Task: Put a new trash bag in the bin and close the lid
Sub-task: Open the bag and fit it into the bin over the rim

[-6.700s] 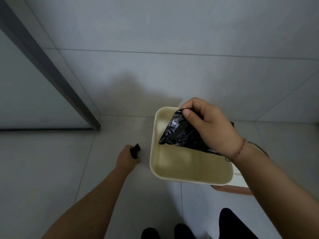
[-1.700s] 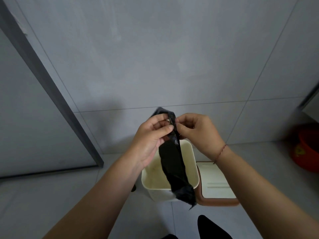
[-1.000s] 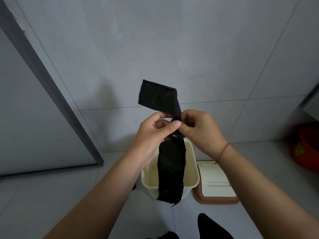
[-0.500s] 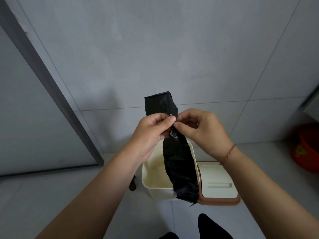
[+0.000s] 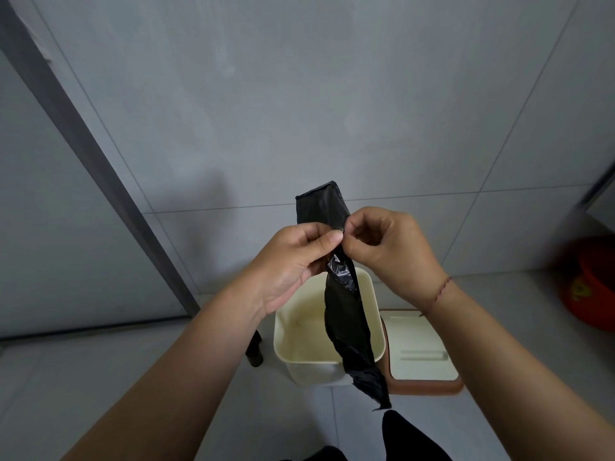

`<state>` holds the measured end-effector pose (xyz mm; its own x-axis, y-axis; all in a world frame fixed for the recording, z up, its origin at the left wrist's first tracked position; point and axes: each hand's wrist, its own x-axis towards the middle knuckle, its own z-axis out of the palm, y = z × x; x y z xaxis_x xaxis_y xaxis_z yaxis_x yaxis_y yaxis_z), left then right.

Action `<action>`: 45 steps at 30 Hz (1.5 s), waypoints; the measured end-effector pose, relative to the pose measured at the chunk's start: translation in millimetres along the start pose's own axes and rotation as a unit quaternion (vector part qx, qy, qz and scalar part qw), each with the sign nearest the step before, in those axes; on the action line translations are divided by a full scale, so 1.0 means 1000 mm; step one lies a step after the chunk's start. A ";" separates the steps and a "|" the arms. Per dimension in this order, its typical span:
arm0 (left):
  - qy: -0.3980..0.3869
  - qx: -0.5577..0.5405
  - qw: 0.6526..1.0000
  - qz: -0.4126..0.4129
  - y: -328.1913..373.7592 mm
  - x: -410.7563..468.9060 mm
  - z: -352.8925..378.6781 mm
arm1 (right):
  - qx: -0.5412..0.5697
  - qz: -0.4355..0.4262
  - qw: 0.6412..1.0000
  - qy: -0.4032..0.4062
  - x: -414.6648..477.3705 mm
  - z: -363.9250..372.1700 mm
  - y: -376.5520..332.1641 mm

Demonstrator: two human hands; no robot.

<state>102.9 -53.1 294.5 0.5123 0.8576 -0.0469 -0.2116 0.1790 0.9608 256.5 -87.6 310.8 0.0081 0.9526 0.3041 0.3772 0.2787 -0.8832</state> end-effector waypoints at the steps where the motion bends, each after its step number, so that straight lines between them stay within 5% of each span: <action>1: -0.003 -0.009 1.000 -0.001 -0.001 0.000 0.001 | 0.007 0.002 1.000 -0.003 0.000 0.000 0.000; 8: -0.009 -0.153 0.988 -0.003 -0.002 -0.001 0.005 | 0.167 0.047 0.985 -0.004 0.002 0.001 -0.002; 15: 0.025 -0.080 0.996 -0.024 0.000 -0.003 0.007 | 0.110 0.035 0.992 -0.050 -0.001 -0.004 -0.005; 30: -0.034 -0.185 0.982 -0.019 -0.009 -0.001 -0.001 | 0.228 0.055 0.967 -0.100 0.003 -0.003 0.003; 34: 0.027 -0.236 0.971 0.002 -0.011 0.003 -0.004 | 0.305 0.085 0.947 -0.053 0.006 -0.002 0.008; 39: 0.156 -0.200 0.967 0.029 -0.020 0.009 -0.004 | 0.270 0.128 0.954 0.040 0.008 0.000 0.019; 42: 0.218 -0.159 0.962 0.036 -0.022 0.012 0.006 | 0.373 0.173 0.910 0.060 0.007 0.007 0.023; 45: 0.185 -0.108 0.976 0.044 -0.022 0.009 0.012 | 0.419 0.200 0.882 0.082 0.007 0.012 0.027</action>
<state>121.9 -54.9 275.9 0.1569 0.9824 -0.1013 -0.4315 0.1605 0.8877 255.7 -71.9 285.1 0.1456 0.9839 -0.1040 -0.5030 -0.0169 -0.8641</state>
